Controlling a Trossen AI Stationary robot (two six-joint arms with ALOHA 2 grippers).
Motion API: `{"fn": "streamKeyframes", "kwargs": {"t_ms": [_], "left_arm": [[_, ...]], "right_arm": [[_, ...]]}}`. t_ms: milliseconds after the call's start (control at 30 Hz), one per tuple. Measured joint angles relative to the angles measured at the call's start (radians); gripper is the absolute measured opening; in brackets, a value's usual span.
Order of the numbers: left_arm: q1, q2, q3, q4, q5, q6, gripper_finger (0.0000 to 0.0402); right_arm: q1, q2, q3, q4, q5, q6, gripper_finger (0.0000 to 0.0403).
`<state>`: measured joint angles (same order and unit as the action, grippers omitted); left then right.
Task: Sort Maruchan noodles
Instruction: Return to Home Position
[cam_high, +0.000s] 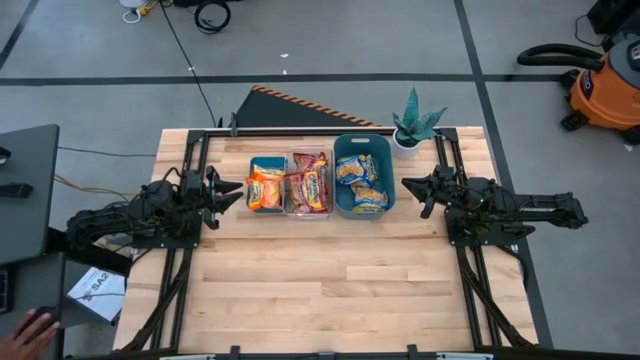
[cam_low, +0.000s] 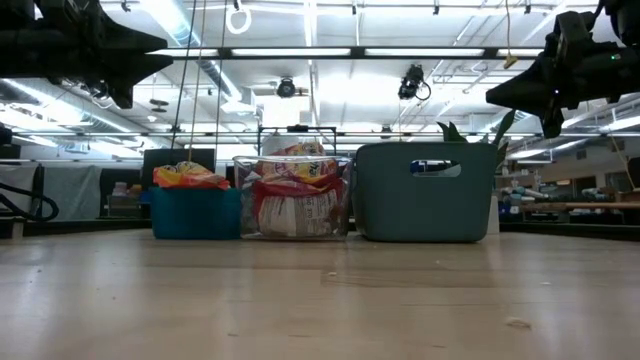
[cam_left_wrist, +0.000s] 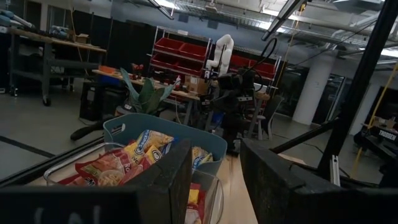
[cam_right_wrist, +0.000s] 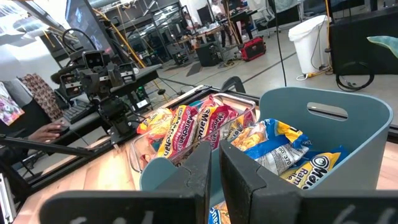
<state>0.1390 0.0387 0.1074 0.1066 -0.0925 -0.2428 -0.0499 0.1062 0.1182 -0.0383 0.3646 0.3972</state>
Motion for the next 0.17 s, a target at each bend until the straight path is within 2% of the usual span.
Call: {"fn": "streamKeyframes", "kwargs": {"t_ms": [167], "left_arm": [[0.000,0.000,0.000,0.000,0.000,0.000,0.0142]], "right_arm": [[0.000,0.000,0.000,0.000,0.000,0.000,0.0037]]}}
